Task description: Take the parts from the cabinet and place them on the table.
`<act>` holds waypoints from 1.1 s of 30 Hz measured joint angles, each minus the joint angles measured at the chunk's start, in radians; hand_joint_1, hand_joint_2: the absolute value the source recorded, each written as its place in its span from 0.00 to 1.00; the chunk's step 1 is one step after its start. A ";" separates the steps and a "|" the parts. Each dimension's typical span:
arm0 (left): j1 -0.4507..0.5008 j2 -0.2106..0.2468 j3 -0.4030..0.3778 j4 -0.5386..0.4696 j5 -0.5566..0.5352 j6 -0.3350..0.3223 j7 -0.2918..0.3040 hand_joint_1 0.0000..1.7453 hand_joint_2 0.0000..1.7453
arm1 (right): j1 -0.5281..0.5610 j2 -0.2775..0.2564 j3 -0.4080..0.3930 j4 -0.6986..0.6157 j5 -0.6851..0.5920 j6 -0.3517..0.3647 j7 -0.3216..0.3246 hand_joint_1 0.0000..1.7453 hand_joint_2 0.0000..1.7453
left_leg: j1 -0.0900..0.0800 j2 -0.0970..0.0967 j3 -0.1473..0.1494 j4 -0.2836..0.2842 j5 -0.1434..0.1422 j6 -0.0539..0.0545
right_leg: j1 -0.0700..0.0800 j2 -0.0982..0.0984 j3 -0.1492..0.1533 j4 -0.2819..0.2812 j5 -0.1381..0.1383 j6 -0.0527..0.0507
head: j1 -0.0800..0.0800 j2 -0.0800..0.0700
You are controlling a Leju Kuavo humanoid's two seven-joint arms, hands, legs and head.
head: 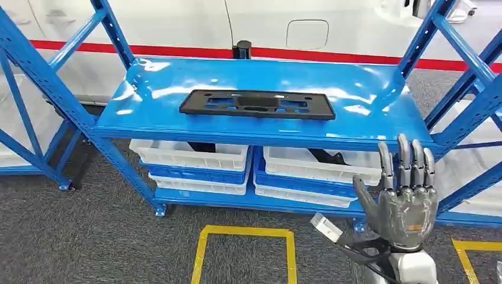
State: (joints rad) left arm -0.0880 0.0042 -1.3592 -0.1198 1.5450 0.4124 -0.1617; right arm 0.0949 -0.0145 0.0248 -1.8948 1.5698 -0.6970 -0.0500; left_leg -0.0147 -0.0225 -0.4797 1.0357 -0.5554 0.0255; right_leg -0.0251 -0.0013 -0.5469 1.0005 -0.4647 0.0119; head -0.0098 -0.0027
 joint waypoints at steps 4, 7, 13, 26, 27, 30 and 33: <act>0.000 -0.002 -0.003 0.000 0.000 0.002 0.000 0.00 0.00 | 0.000 -0.011 0.011 0.016 0.001 0.000 0.014 0.00 1.00 | 0.022 0.008 -0.158 0.240 -0.104 -0.029 | 0.000 -0.001 0.000 0.001 -0.010 -0.011 | -0.011 0.000; 0.000 -0.001 -0.003 0.000 0.001 0.001 0.000 0.00 0.00 | 0.001 -0.015 0.021 0.031 0.002 0.000 0.022 0.00 1.00 | 0.036 0.015 -0.141 0.112 0.021 -0.036 | -0.008 0.001 0.017 0.001 -0.024 0.002 | -0.011 0.000; 0.001 -0.003 -0.003 0.000 0.002 -0.019 -0.014 0.00 0.00 | -0.002 -0.028 0.024 0.062 -0.001 0.000 0.038 0.00 1.00 | 0.030 0.021 -0.097 -0.025 0.090 -0.028 | 0.006 -0.003 0.022 0.005 -0.053 0.012 | -0.010 0.000; -0.001 0.002 -0.003 0.000 0.004 -0.021 -0.010 0.00 0.00 | -0.044 -0.037 0.034 0.139 0.002 0.000 0.042 0.00 1.00 | 0.001 0.017 -0.093 -0.022 0.075 0.015 | -0.015 -0.006 0.046 -0.034 -0.040 0.066 | -0.010 0.000; -0.001 0.002 -0.003 0.000 0.004 -0.018 -0.007 0.00 0.00 | -0.048 -0.036 0.034 0.144 0.002 0.000 0.042 0.00 1.00 | -0.001 0.017 -0.094 -0.023 0.073 0.020 | -0.017 -0.006 0.047 -0.037 -0.039 0.073 | -0.011 0.000; -0.002 0.002 -0.003 0.000 0.004 -0.013 0.000 0.00 0.00 | -0.060 -0.036 0.035 0.153 0.002 0.000 0.042 0.00 1.00 | 0.010 0.017 -0.070 -0.046 0.081 0.039 | -0.016 -0.004 0.016 0.032 -0.068 0.070 | -0.007 0.000; -0.002 0.001 -0.003 0.000 0.005 -0.011 0.004 0.00 0.00 | -0.062 -0.037 0.034 0.163 0.001 0.000 0.042 0.00 1.00 | 0.005 0.018 -0.064 -0.045 0.074 0.046 | -0.009 -0.002 -0.135 0.288 -0.146 0.051 | -0.002 0.000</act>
State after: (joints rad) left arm -0.0905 0.0050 -1.3619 -0.1198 1.5496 0.4013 -0.1579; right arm 0.0332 -0.0511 0.0591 -1.7319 1.5709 -0.6973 -0.0080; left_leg -0.0099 -0.0050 -0.5433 0.9903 -0.4809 0.0718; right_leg -0.0336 -0.0029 -0.6821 1.2886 -0.6103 0.0626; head -0.0122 -0.0027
